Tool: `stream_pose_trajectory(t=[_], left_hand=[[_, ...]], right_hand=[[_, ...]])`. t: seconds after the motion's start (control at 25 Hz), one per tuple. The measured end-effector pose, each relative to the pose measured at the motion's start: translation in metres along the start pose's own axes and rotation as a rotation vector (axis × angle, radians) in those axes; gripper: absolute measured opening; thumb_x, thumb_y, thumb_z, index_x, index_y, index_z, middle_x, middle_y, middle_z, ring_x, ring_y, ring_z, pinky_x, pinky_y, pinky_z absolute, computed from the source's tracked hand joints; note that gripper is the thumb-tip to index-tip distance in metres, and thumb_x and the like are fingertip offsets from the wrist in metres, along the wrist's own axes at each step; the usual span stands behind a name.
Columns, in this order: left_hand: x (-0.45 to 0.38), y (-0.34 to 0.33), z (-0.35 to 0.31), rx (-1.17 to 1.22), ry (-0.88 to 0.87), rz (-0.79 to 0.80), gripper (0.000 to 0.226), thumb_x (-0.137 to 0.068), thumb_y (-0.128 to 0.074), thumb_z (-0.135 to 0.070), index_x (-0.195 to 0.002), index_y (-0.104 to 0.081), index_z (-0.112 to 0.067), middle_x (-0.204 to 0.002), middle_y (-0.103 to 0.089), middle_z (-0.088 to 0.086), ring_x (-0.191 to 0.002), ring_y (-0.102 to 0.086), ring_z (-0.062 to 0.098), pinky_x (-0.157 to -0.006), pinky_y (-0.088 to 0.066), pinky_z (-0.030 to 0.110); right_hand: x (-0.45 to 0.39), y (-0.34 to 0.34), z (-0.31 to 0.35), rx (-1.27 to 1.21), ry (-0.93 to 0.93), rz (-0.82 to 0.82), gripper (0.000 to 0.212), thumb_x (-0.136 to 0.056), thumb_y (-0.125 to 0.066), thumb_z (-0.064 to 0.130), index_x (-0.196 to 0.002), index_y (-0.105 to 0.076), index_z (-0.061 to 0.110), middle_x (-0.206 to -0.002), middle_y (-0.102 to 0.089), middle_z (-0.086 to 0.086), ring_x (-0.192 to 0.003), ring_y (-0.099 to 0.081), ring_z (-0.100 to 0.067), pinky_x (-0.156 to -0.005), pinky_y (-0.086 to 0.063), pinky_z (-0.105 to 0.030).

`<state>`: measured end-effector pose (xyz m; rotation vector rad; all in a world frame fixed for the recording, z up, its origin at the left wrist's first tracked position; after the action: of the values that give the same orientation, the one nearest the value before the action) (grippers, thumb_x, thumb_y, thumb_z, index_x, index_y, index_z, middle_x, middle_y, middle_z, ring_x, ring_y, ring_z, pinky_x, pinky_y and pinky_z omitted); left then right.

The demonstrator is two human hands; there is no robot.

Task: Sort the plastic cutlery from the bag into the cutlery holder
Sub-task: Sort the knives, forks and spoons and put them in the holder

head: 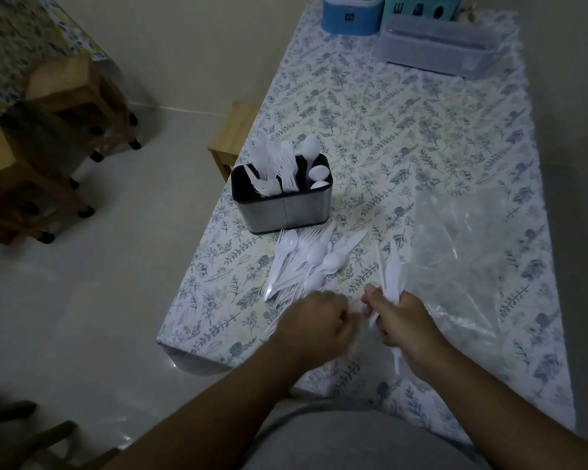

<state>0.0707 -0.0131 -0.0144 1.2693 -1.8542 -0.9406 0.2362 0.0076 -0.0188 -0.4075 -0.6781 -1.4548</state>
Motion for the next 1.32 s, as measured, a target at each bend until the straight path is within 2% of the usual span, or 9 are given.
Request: stream_pose_trajectory(t=[0.08,0.12,0.24,0.4,0.52,0.6,0.68,0.92,1.32], left_hand=[[-0.004,-0.005,0.028,-0.068,0.159,-0.086,0.034,-0.096,-0.048,-0.039,-0.121,-0.057,-0.018,-0.123,-0.058,0.005,-0.113,-0.053,0.021,-0.097,-0.049,0.041],[-0.005,-0.01,0.038,-0.109,0.229,-0.043,0.047,-0.096,-0.048,-0.041,-0.138,-0.046,-0.018,-0.144,-0.045,0.009,-0.134,-0.041,0.027,-0.111,-0.039,0.045],[-0.007,-0.026,0.038,-0.098,0.227,0.065,0.066,-0.098,-0.041,-0.047,-0.154,-0.017,-0.019,-0.165,-0.004,0.012,-0.152,-0.003,0.034,-0.12,-0.014,0.053],[-0.006,-0.038,0.014,-0.112,0.02,0.156,0.066,-0.099,-0.034,-0.047,-0.156,-0.012,-0.022,-0.166,-0.002,0.012,-0.152,-0.004,0.032,-0.121,-0.016,0.054],[-0.006,-0.039,0.015,0.023,-0.055,0.164,0.058,-0.099,-0.039,-0.044,-0.151,-0.029,-0.02,-0.161,-0.025,0.008,-0.146,-0.023,0.027,-0.117,-0.026,0.05],[-0.013,-0.032,0.025,0.109,0.033,-0.035,0.042,-0.099,-0.045,-0.034,-0.136,-0.05,-0.016,-0.139,-0.049,0.005,-0.126,-0.041,0.017,-0.11,-0.04,0.041],[-0.028,-0.023,0.04,0.067,0.227,-0.156,0.031,-0.099,-0.051,-0.028,-0.124,-0.056,-0.01,-0.119,-0.054,0.007,-0.108,-0.044,0.014,-0.098,-0.047,0.033],[-0.061,-0.018,0.047,-0.216,0.325,0.045,0.047,-0.097,-0.055,-0.038,-0.127,-0.048,-0.003,-0.121,-0.054,0.015,-0.113,-0.053,0.028,-0.095,-0.051,0.039],[-0.079,-0.002,0.045,-0.255,0.242,0.143,0.022,-0.093,-0.051,-0.013,-0.111,-0.058,-0.001,-0.104,-0.064,0.014,-0.098,-0.064,0.029,-0.072,-0.047,0.032]], right_hand=[[0.003,0.008,0.001,0.035,0.032,-0.039,0.038,-0.098,-0.06,0.046,-0.084,-0.074,0.013,-0.066,-0.064,-0.003,-0.042,-0.045,-0.006,-0.051,-0.037,-0.028],[0.006,0.012,0.002,0.061,0.055,-0.056,0.04,-0.098,-0.058,0.047,-0.082,-0.075,0.015,-0.064,-0.064,-0.001,-0.044,-0.048,-0.006,-0.055,-0.039,-0.029],[0.01,0.019,0.003,0.088,0.099,-0.124,0.042,-0.099,-0.056,0.048,-0.08,-0.075,0.015,-0.056,-0.06,0.001,-0.056,-0.056,-0.014,-0.064,-0.047,-0.032],[0.004,0.024,-0.001,-0.03,0.075,-0.209,0.028,-0.098,-0.061,0.04,-0.092,-0.069,0.014,-0.054,-0.048,-0.002,-0.049,-0.047,-0.017,-0.054,-0.049,-0.036],[-0.001,0.026,-0.009,0.102,0.09,-0.16,0.019,-0.097,-0.064,0.034,-0.092,-0.067,0.015,-0.059,-0.049,0.001,-0.053,-0.044,-0.016,-0.056,-0.039,-0.032],[-0.001,0.022,-0.012,0.144,0.072,-0.109,0.01,-0.096,-0.064,0.029,-0.094,-0.067,0.02,-0.065,-0.053,0.001,-0.055,-0.047,-0.014,-0.055,-0.04,-0.03],[-0.001,0.02,-0.015,0.091,0.029,-0.088,0.007,-0.095,-0.064,0.02,-0.1,-0.067,0.023,-0.069,-0.053,-0.002,-0.058,-0.047,-0.016,-0.054,-0.041,-0.03],[0.004,0.015,-0.014,0.01,0.003,-0.002,0.014,-0.097,-0.058,0.009,-0.103,-0.068,0.015,-0.068,-0.05,-0.004,-0.056,-0.043,-0.014,-0.051,-0.038,-0.029],[0.008,0.021,-0.011,-0.041,0.017,-0.012,0.013,-0.097,-0.057,0.008,-0.102,-0.068,0.013,-0.064,-0.048,0.001,-0.052,-0.04,-0.012,-0.05,-0.037,-0.028]])
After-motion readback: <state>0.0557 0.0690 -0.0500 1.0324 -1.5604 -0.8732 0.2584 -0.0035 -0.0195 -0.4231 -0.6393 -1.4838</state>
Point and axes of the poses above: each hand's wrist, its own x-axis away from the middle knuckle, its own y-axis out of the back of the hand, z = x × y, the point moved 1 cm from there along -x, towards the middle knuckle
